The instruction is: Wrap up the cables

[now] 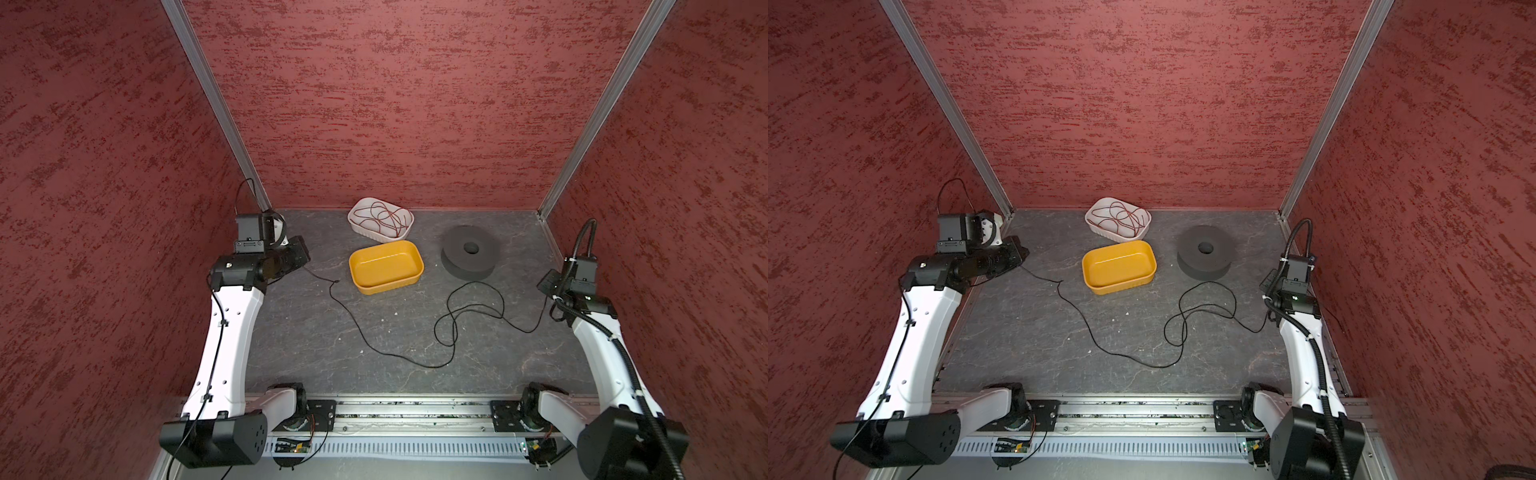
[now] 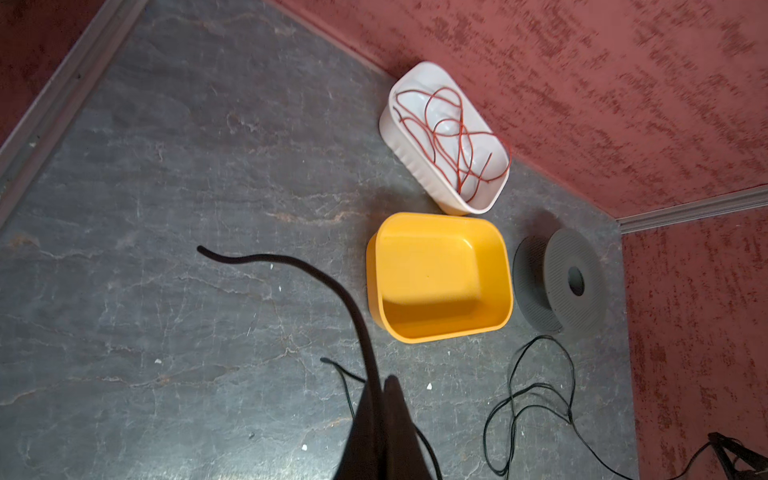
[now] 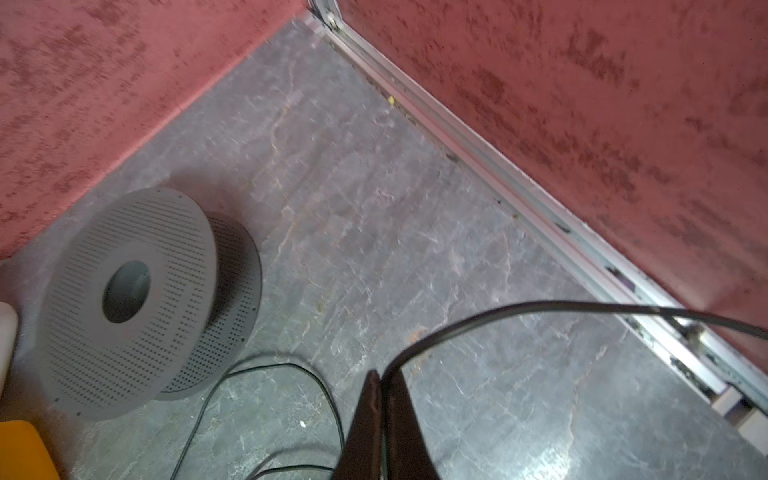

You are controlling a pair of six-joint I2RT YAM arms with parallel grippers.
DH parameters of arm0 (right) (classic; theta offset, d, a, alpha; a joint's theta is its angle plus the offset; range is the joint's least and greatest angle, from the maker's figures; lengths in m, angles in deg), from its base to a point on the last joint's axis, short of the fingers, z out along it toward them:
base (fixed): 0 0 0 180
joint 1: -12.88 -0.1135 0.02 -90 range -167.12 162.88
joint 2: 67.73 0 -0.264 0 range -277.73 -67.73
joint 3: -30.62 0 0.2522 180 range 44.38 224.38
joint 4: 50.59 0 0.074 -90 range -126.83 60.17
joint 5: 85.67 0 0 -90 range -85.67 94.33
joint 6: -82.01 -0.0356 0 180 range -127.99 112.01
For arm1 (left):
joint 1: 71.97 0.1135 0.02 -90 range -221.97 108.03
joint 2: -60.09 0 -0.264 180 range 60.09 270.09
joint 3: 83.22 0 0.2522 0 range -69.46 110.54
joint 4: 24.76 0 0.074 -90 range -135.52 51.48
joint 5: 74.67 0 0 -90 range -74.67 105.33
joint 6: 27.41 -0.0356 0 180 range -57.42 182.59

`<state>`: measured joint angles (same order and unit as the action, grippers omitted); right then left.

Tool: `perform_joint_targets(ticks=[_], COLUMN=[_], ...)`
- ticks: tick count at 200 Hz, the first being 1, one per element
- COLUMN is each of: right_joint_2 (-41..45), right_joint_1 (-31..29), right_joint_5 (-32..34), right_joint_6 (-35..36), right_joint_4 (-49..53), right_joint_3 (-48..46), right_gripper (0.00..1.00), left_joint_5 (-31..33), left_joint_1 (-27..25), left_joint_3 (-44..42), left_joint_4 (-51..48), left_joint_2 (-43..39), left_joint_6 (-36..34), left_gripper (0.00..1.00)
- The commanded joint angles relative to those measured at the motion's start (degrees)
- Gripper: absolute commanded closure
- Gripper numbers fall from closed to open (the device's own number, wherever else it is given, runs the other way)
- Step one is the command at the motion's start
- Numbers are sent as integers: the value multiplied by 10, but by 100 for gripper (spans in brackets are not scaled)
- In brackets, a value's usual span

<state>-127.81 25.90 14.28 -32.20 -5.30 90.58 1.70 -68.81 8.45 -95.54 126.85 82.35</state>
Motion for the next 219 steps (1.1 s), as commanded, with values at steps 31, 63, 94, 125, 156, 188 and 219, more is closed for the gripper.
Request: perform_joint_targets(ticks=[31,63,94,125,156,188,219], right_joint_2=[8,-20,-50,-79,-85,-163,-221], right_joint_1=[1,1,-1,-5,-5,-5,-5], right_joint_5=[-53,-144,-216,-229,-254,-361,-392], right_joint_6=[-18,-33,-40,-47,-64,-128,-178], right_joint_4=[-70,-123,-170,-166,-227,-362,-494], right_joint_3=[-5,3,6,28,4,-27,-59], right_gripper=[1,1,1,1,3,11,17], left_joint_5=[-36,-63,-95,-94,-91,-96,-94], left_joint_1=[1,-1,-15,-36,-52,-65,-70], left_joint_3=[-53,-99,-115,-110,-115,-106,-110], left_joint_4=[50,85,102,96,111,116,117], left_joint_2=[-6,-6,-2,-4,-12,-9,-19], left_joint_6=[-3,4,1,-14,-10,-5,-6], left_gripper=[100,100,100,99,99,99,98])
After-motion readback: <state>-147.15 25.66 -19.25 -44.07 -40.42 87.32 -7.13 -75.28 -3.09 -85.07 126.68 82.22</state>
